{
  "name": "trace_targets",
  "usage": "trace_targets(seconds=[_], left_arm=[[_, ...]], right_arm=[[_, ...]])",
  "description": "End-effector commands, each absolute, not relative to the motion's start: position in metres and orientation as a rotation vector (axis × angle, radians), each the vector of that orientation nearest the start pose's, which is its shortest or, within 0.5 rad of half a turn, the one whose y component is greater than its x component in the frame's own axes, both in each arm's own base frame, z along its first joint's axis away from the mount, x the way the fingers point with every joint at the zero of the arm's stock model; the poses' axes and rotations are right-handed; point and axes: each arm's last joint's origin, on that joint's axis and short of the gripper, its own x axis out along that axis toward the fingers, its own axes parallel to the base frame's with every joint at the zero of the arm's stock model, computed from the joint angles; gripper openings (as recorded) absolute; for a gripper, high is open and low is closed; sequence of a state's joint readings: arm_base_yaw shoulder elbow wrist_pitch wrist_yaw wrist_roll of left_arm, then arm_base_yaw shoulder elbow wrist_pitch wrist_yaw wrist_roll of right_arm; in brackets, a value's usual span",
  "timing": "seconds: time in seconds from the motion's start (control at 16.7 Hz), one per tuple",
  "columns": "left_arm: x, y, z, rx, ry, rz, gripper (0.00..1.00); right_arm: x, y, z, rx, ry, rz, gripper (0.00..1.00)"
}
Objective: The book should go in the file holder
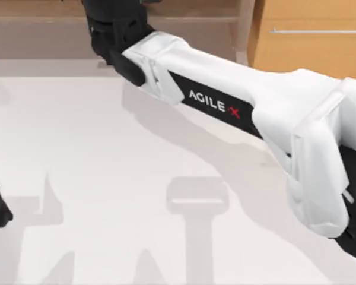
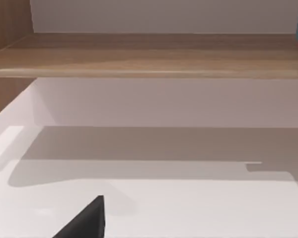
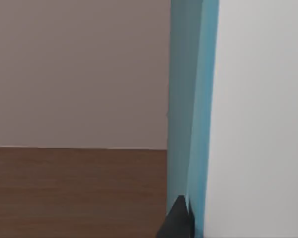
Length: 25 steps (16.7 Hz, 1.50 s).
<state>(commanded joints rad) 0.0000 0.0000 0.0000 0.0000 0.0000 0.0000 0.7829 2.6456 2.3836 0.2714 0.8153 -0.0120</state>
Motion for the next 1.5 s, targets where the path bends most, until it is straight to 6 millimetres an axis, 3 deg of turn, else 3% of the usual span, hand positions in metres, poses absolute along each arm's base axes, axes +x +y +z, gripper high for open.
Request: trace_targets(seconds=[0.3, 0.48, 0.9, 1.08, 1.2, 1.5], left_arm=[[0.106, -0.001, 0.16, 0.0, 0.0, 0.0, 1.0], [0.106, -0.001, 0.16, 0.0, 0.0, 0.0, 1.0], [0.106, -0.001, 0.16, 0.0, 0.0, 0.0, 1.0], [0.106, -0.001, 0.16, 0.0, 0.0, 0.0, 1.0], [0.106, -0.001, 0.16, 0.0, 0.0, 0.0, 1.0], [0.106, -0.001, 0.16, 0.0, 0.0, 0.0, 1.0]], right_arm=[[0.435, 0.414, 0.22, -0.009, -0.01, 0.0, 0.0], [0.428, 0.41, 0.233, 0.017, -0.005, 0.041, 0.0], [0.388, 0.384, 0.264, 0.14, 0.137, 0.285, 0.0], [0.362, 0.358, 0.276, 0.225, 0.245, 0.404, 0.0], [0.348, 0.333, 0.272, 0.283, 0.345, 0.457, 0.0], [0.323, 0.249, 0.236, 0.469, 0.642, 0.46, 0.0]])
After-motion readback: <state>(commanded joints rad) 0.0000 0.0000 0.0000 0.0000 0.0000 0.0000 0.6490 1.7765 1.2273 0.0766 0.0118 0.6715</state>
